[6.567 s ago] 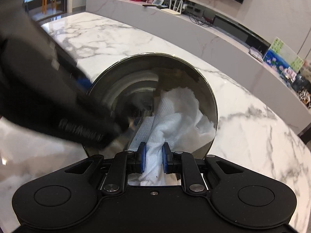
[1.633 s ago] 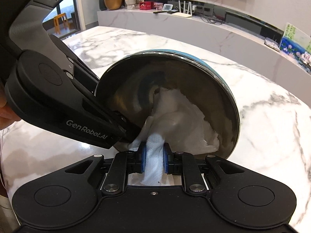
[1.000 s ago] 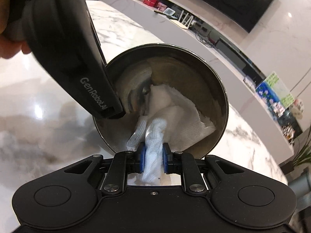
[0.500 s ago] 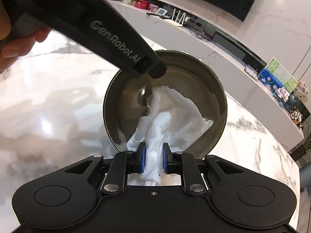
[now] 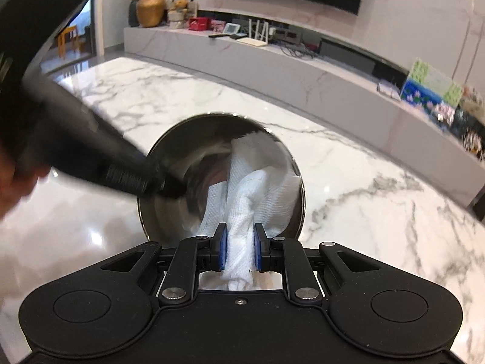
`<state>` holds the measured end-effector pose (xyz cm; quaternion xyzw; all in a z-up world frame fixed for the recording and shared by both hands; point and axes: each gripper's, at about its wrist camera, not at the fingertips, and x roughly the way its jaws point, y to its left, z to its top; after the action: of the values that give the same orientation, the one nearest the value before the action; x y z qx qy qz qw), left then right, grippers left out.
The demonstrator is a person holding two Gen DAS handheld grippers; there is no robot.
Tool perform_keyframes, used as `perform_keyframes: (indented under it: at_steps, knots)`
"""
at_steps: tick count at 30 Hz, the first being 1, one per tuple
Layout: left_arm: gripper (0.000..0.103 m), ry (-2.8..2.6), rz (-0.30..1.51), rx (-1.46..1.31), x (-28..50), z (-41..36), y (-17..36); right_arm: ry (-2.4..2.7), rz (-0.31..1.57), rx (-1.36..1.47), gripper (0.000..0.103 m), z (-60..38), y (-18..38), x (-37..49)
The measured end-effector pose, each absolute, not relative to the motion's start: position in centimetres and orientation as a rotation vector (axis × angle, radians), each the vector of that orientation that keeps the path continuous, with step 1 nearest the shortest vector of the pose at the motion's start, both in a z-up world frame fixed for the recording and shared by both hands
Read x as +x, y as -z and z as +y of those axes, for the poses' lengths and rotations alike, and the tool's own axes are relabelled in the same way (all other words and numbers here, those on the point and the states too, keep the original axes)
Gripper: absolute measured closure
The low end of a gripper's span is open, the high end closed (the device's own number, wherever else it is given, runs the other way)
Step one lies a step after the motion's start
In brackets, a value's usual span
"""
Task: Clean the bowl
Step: 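Lower the bowl with the left gripper while the right gripper keeps wiping inside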
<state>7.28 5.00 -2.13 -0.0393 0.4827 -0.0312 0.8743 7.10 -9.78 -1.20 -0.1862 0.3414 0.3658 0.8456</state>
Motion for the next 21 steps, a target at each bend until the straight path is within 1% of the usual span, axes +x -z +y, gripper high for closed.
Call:
perform_keyframes:
  at_steps: [3, 9, 15, 18, 21]
  knots:
    - [0.088, 0.113, 1.046, -0.075, 7.1, 4.7, 2.4, -0.77, 0.723, -0.39, 0.088, -9.1, 1.1, 7.8]
    - [0.083, 0.208, 1.117, -0.145, 6.9, 5.0, 2.8, -0.794, 0.761, -0.367, 0.088, -8.9, 1.5, 9.0]
    - [0.08, 0.292, 1.18, -0.203, 7.1, 5.0, 3.1, -0.843, 0.795, -0.403, 0.088, -9.1, 1.3, 9.4]
    - [0.08, 0.278, 1.177, -0.248, 7.0, 5.4, 3.2, -0.841, 0.814, -0.42, 0.088, -9.2, 1.1, 9.3]
    - [0.08, 0.226, 1.126, -0.199, 6.9, 5.3, 2.5, -0.832, 0.822, -0.421, 0.088, -9.3, 0.9, 9.3]
